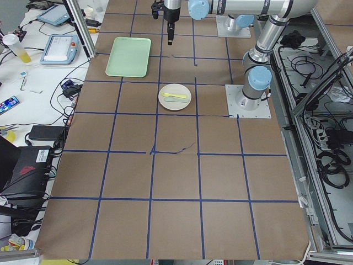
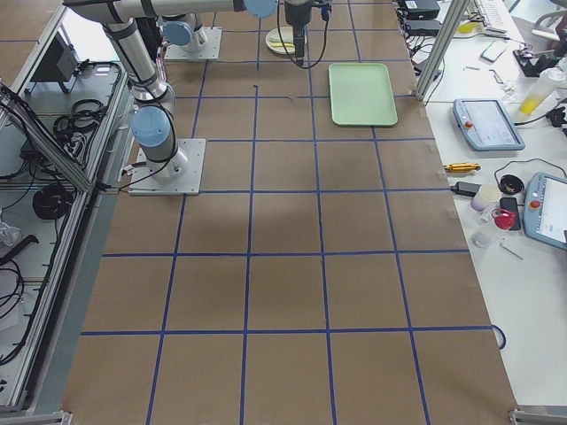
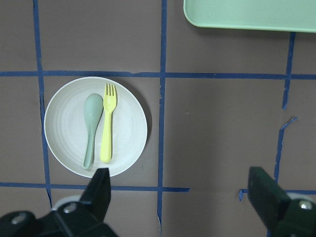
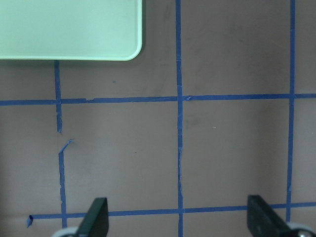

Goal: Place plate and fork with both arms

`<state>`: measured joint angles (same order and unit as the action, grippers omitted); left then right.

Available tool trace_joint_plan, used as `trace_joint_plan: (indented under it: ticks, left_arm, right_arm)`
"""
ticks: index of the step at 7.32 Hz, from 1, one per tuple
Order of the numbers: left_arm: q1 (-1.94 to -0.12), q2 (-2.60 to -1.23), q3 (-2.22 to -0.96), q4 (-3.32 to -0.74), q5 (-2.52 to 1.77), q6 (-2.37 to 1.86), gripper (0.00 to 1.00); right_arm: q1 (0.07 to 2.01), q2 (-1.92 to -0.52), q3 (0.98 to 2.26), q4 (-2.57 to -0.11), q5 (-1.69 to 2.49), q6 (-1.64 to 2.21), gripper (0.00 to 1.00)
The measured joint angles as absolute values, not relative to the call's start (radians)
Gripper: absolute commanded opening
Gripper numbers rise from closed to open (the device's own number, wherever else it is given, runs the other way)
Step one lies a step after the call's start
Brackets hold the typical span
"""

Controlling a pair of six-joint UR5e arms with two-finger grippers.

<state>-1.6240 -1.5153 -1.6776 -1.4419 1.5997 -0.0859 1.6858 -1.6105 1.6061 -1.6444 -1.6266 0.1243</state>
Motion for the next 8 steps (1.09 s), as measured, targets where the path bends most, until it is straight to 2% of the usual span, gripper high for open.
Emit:
trace_joint_plan:
  ticks: [8]
  left_arm:
    - [-1.601, -1.554, -1.684, -1.427, 1.621, -0.065, 0.99]
  right_arm:
    - [1.686, -1.609, 1.604, -1.643, -1.62, 0.124, 1.0]
